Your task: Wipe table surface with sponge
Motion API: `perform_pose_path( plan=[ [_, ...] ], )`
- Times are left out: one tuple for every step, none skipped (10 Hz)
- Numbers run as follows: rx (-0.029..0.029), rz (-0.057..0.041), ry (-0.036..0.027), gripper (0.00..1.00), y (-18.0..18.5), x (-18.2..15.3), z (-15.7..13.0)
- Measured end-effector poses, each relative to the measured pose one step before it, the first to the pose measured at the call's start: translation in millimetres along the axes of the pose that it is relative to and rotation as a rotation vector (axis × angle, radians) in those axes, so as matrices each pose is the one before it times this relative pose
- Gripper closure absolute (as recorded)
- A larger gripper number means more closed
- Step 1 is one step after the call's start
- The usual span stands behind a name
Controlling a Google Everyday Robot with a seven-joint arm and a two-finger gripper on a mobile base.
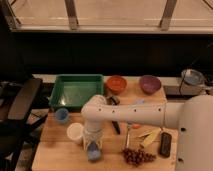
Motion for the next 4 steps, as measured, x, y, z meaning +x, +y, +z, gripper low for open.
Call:
perform_pose_path(
  plan=[
    [-0.00512, 0.01723, 0.00284, 1.0, 10.12, -2.0, -2.72],
    [-0.00635, 0.01928, 0.00795, 1.0, 16.7, -0.46, -5.43],
    [-0.00276, 0.01938, 0.00938, 1.0, 23.53, 3.21, -7.75],
    [-0.0048, 0.01097, -0.00088, 1.0, 14.22, 0.68, -3.17]
  ],
)
